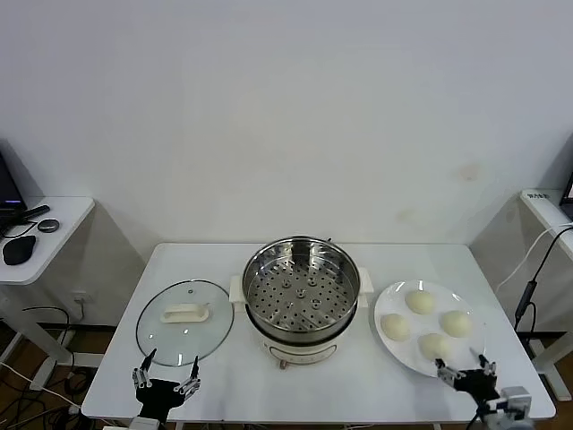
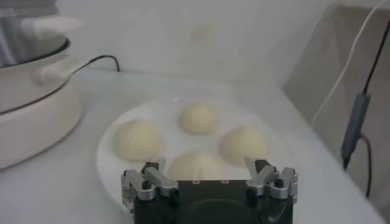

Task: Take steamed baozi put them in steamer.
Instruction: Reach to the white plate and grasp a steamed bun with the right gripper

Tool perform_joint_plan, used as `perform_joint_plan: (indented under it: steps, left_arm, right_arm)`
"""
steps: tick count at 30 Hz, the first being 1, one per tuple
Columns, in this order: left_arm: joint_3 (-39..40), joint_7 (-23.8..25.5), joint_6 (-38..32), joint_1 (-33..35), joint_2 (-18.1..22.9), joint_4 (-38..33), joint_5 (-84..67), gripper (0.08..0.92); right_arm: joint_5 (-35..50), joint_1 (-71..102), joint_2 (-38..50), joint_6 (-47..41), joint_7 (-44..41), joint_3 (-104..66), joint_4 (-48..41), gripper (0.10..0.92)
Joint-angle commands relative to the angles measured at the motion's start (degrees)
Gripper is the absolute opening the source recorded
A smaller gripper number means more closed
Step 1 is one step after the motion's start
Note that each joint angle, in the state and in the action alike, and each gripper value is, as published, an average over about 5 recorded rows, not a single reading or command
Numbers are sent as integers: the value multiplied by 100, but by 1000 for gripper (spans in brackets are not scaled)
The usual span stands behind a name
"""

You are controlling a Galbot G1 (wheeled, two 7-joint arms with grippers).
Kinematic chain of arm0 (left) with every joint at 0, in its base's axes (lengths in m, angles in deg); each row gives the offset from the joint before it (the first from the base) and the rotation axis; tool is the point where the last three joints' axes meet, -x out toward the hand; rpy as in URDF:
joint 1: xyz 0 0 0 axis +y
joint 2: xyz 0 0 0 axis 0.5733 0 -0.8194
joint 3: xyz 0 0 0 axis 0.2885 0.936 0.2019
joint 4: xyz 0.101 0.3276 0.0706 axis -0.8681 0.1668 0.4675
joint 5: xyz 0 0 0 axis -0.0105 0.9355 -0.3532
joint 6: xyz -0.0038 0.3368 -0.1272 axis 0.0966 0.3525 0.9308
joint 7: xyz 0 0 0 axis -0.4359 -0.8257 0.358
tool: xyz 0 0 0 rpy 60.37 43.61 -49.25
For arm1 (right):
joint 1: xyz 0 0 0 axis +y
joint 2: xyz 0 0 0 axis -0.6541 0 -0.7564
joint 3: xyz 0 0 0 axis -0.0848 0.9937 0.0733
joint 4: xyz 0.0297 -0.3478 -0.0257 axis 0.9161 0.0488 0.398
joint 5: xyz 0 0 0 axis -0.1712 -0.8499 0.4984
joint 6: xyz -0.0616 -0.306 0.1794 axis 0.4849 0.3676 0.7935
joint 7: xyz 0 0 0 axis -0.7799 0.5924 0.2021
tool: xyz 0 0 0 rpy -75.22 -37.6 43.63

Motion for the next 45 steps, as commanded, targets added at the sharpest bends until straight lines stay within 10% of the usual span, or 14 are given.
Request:
perform_joint_plan:
  steps: [1,17,28,45]
  left_arm:
    - [-6,-8,0,34,1,-36,5,823]
    - [-80,-101,-60,271,96,-168,-4,823]
    - [-104,-111,-56,282,81,-152,-50,823]
    - [-111,-114,-44,375,135,-180,-39,823]
  right_arm:
    - [-702,-1087,1446,-453,-729,-214,-197,823]
    - [-3800,-6092,4033,1892,-5154,4120,-3325,823]
    - [-3432,-8288,3532,2408,-5805,7494,-4599,823]
    - [-3781,-7620,2234,2372,-5643,6643,-5552,823]
